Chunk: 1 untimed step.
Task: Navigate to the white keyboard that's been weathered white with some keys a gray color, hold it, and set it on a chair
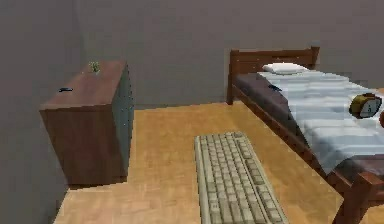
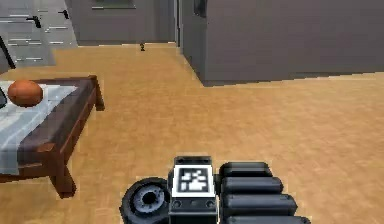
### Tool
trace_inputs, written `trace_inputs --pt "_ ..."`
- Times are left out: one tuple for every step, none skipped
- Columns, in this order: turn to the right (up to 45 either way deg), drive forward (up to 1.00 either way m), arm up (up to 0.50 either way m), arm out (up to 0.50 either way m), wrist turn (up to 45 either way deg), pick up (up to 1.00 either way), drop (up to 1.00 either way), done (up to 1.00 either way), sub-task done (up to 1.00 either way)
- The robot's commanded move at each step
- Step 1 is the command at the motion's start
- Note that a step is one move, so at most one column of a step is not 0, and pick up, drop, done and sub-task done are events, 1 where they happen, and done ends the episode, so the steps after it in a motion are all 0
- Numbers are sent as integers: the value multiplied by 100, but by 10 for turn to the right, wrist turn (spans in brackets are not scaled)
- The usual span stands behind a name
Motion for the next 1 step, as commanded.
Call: trace_inputs --pt "450 0 0 0 0 0 0 0 0"
